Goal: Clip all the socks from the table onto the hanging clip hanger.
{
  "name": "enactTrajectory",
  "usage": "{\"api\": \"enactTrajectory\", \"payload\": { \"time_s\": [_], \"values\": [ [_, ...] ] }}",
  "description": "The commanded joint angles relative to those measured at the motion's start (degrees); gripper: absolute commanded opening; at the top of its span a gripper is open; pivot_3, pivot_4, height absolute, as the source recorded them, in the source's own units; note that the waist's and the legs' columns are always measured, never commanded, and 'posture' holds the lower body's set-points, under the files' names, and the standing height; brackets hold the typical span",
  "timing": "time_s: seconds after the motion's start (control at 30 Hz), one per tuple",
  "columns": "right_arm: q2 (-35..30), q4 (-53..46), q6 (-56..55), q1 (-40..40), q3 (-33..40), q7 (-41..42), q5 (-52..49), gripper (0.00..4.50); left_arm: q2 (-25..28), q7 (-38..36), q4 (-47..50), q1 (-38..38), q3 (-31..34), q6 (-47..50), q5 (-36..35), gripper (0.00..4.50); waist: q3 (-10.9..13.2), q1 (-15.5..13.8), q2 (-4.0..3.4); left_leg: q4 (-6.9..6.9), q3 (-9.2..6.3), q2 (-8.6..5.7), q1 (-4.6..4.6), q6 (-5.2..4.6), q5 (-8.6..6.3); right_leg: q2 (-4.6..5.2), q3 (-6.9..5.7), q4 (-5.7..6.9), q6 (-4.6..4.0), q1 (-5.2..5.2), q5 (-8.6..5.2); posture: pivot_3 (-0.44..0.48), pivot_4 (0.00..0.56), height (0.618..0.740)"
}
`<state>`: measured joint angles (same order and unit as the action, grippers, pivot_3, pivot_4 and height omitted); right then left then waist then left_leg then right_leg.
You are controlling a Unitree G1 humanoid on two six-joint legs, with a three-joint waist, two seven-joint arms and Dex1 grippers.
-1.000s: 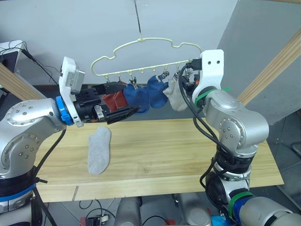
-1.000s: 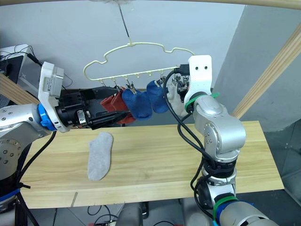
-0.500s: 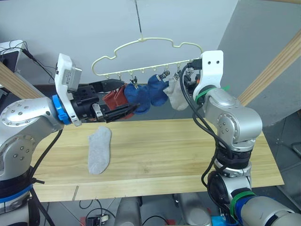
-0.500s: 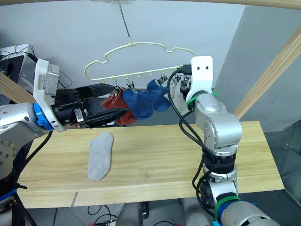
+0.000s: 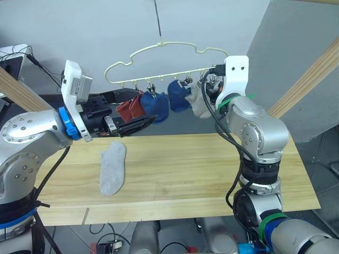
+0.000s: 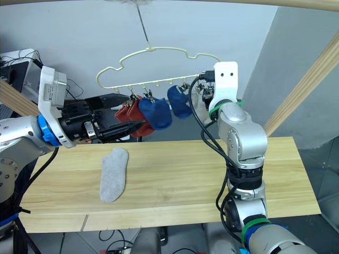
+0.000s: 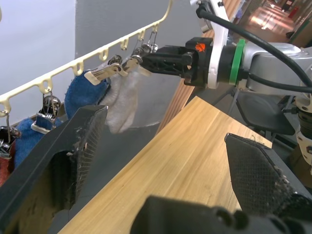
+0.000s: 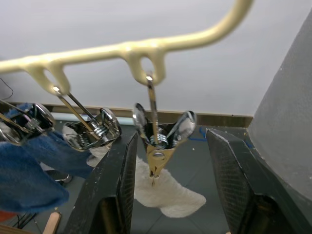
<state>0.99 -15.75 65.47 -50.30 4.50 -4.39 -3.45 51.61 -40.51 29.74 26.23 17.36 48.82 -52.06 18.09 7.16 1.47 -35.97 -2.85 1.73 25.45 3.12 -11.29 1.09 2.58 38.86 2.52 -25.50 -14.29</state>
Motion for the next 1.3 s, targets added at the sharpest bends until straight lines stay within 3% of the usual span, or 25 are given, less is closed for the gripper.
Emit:
{"api": "enactTrajectory", "payload": {
  "time_s": [0.03, 1.3],
  "values": [
    [0.35, -0.33, -2.09, -1.84, 0.40, -0.68, 0.04, 2.28, 1.04, 0.59, 2.27, -0.19, 2.14, -0.01, -1.32, 4.44, 0.00, -0.25, 0.00, 0.00, 0.00, 0.00, 0.00, 0.00, 0.00, 0.00, 0.00, 0.00, 0.00, 0.00, 0.00, -0.102, 0.313, 0.740],
    [-2.82, -1.26, -0.29, -0.43, 1.20, -2.38, 0.54, 2.28, 0.23, 1.59, 2.24, -0.38, 0.90, -1.00, -0.67, 4.44, 0.00, -1.18, 0.00, -0.03, 0.00, 0.00, 0.00, 0.00, 0.00, 0.00, -0.01, 0.02, -0.01, 0.00, 0.01, -0.121, 0.304, 0.740]
  ]
}}
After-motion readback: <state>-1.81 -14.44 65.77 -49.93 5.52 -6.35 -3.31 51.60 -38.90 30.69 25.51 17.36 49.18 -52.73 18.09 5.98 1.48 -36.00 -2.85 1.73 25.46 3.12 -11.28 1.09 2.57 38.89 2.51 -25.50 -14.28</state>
